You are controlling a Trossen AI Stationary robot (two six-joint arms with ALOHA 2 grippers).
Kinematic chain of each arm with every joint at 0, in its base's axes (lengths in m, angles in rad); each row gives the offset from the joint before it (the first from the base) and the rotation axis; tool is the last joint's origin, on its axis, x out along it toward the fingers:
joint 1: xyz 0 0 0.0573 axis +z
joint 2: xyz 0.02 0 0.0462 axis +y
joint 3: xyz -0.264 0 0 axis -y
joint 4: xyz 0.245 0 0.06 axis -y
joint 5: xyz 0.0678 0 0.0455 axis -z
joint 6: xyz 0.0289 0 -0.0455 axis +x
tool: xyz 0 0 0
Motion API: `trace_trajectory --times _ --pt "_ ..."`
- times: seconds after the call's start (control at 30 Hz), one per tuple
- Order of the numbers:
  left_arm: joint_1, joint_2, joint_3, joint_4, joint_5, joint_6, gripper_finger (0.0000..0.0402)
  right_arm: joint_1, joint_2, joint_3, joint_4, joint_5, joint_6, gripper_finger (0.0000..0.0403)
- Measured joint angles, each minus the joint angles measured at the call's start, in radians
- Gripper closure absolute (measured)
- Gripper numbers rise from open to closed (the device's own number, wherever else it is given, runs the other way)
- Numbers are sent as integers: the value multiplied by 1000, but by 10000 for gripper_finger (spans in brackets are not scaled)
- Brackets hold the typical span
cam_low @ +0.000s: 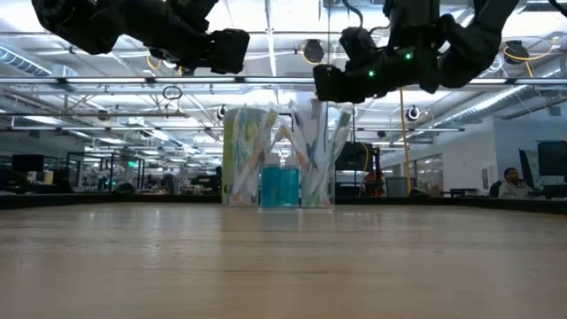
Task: Pick & Place toothbrushing station
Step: Put the orange toothbrush into the right of the transparent organizer
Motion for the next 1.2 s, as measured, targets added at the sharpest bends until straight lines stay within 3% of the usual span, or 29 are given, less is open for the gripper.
trace_trajectory --times 0.23,0.43,0.7,1.0,1.2 --pt "14 0 0 0 0 0 183 -1 2 1 160 8 -370 403" --pt "20 0 0 0 0 -4 183 -7 1 1 230 6 -535 403" --pt "20 0 0 -1 0 -14 183 57 1 -19 166 3 -442 403" --pt "18 0 0 -2 0 -38 183 37 1 -67 171 -1 -357 403" --pt "18 0 0 -2 0 -41 183 -2 1 -71 293 -195 -267 403"
